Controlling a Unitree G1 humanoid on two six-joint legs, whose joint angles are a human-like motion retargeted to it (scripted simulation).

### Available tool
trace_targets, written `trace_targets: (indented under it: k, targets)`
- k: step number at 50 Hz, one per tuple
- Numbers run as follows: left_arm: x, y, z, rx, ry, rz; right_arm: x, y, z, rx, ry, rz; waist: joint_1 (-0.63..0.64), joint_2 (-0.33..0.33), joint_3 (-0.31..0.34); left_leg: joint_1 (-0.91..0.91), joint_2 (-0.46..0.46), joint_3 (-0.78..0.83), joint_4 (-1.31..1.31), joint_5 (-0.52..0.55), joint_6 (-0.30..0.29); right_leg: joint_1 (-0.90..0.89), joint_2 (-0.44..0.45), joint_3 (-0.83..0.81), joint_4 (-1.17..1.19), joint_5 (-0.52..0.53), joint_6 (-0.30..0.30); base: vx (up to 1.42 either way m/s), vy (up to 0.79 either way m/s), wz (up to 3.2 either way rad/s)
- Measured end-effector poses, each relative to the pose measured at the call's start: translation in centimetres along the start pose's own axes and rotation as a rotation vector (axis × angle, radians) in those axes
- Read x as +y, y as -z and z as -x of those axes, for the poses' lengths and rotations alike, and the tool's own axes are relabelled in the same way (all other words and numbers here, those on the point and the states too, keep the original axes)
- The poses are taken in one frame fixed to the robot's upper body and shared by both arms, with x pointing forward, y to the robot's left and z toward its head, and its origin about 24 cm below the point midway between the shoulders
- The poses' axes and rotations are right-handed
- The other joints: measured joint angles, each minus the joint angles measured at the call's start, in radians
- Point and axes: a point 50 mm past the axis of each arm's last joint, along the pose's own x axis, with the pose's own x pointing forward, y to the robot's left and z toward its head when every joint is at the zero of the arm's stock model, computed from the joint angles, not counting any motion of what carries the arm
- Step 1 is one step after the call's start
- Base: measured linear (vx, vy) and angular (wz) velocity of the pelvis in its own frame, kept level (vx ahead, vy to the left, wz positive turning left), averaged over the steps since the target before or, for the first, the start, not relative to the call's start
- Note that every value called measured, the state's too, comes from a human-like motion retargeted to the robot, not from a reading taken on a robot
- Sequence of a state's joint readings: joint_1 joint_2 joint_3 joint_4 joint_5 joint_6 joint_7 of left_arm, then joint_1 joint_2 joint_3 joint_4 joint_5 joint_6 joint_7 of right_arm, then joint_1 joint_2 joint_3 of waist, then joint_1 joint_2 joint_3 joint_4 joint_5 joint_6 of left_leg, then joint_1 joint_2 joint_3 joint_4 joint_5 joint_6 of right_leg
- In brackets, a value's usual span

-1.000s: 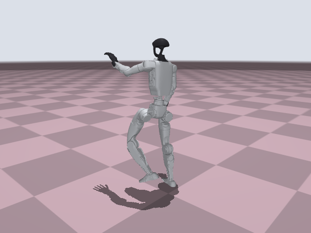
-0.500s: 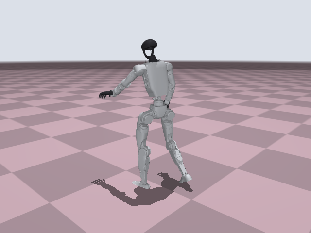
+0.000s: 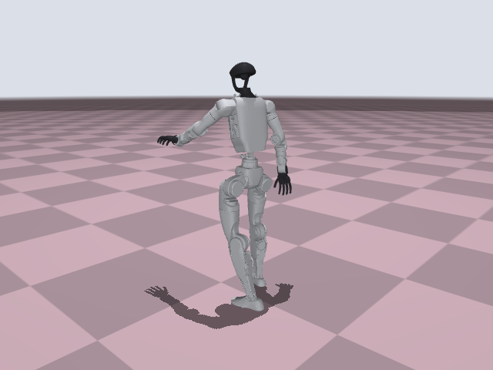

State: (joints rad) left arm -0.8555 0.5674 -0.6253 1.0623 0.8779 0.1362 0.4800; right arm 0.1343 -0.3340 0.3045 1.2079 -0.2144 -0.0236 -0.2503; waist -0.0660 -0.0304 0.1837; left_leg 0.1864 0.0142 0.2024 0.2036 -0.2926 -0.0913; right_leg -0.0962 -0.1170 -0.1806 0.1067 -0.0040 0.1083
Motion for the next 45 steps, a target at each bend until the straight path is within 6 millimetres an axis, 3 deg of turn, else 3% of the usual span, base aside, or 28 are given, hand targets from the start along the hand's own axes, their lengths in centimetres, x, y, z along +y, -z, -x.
trace_targets:
  k: [3,7,12,18,23,26,29,32,35,40,42,45]
  targets:
    - [3.6,0.7,-1.3,-0.007,-0.146,0.023,-2.2,-3.3,-0.9,-0.070,0.082,0.015,0.039,0.010,-0.013,-0.045,0.001,0.022,0.175,0.057,0.043,0.049,-0.018,0.026,0.010,-0.035,-0.021,0.43,-0.11,-0.38]
    - [9.6,1.5,-2.6,-0.025,-0.379,0.045,-5.3,-9.1,-1.3,-0.219,0.186,-0.018,0.067,0.012,-0.040,-0.223,0.019,0.018,0.547,0.135,0.078,0.108,-0.041,0.038,-0.005,-0.067,-0.014,0.39,-0.10,-0.16]
    - [17.5,2.5,-3.2,-0.019,-0.653,0.068,-8.7,-16.9,-0.2,-0.441,0.264,-0.079,0.105,0.009,-0.065,-0.387,0.037,0.048,0.729,0.081,0.087,0.170,-0.054,0.051,-0.029,-0.099,0.004,0.36,-0.05,-0.17]
    - [24.5,4.2,-2.9,0.045,-0.859,0.064,-12.1,-25.4,3.0,-0.681,0.326,-0.068,0.159,0.004,-0.060,-0.436,0.045,0.123,0.429,0.072,0.092,0.203,-0.057,0.090,-0.026,-0.139,0.032,0.34,0.00,-0.40]
    - [26.2,5.2,-2.9,0.076,-0.901,0.074,-13.0,-29.4,5.4,-0.821,0.353,-0.034,0.188,0.014,-0.039,-0.395,0.037,0.047,-0.012,0.176,0.056,0.243,-0.033,0.121,-0.023,-0.185,0.049,0.38,0.07,-0.45]
    - [25.1,5.0,-3.6,0.068,-0.836,0.076,-12.3,-30.1,5.9,-0.866,0.343,0.008,0.192,0.013,-0.025,-0.366,0.058,0.019,-0.180,0.209,0.020,0.278,-0.020,0.132,-0.017,-0.218,0.056,0.43,0.12,-0.31]
    - [22.1,4.3,-4.7,0.068,-0.698,0.070,-10.8,-29.3,5.4,-0.858,0.312,0.069,0.195,-0.009,-0.018,-0.336,0.072,0.062,-0.237,0.224,0.003,0.297,-0.025,0.141,0.019,-0.249,0.055,0.48,0.17,-0.23]
    - [17.1,3.4,-5.4,0.075,-0.491,0.054,-8.7,-27.1,4.0,-0.802,0.258,0.145,0.195,-0.041,-0.013,-0.296,0.076,0.112,-0.228,0.263,0.007,0.304,-0.038,0.146,0.092,-0.269,0.042,0.53,0.22,-0.17]
    - [10.2,2.4,-4.9,0.077,-0.241,0.027,-6.3,-23.6,2.4,-0.717,0.190,0.197,0.179,-0.059,0.002,-0.243,0.079,0.108,-0.203,0.286,0.012,0.307,-0.043,0.146,0.215,-0.259,-0.001,0.56,0.27,0.03]
    - [-1.4,1.0,0.0,0.092,0.147,-0.034,-3.0,-15.9,0.3,-0.517,0.099,0.144,0.128,-0.062,0.048,-0.148,0.088,0.071,-0.149,0.210,0.022,0.144,-0.033,0.155,0.685,-0.118,-0.187,0.53,0.27,0.22]
    - [-4.7,0.7,2.4,0.105,0.258,-0.056,-1.9,-12.8,-0.1,-0.428,0.075,0.103,0.108,-0.063,0.055,-0.135,0.092,0.064,-0.132,0.180,0.020,0.030,-0.034,0.139,0.860,-0.105,-0.231,0.46,0.21,0.22]
    - [-8.0,0.2,5.5,0.111,0.384,-0.079,-0.3,-8.3,-0.3,-0.307,0.030,0.072,0.075,-0.055,0.064,-0.123,0.103,0.047,-0.117,0.141,0.007,-0.100,-0.035,0.079,0.981,-0.152,-0.262,0.43,0.17,0.34]
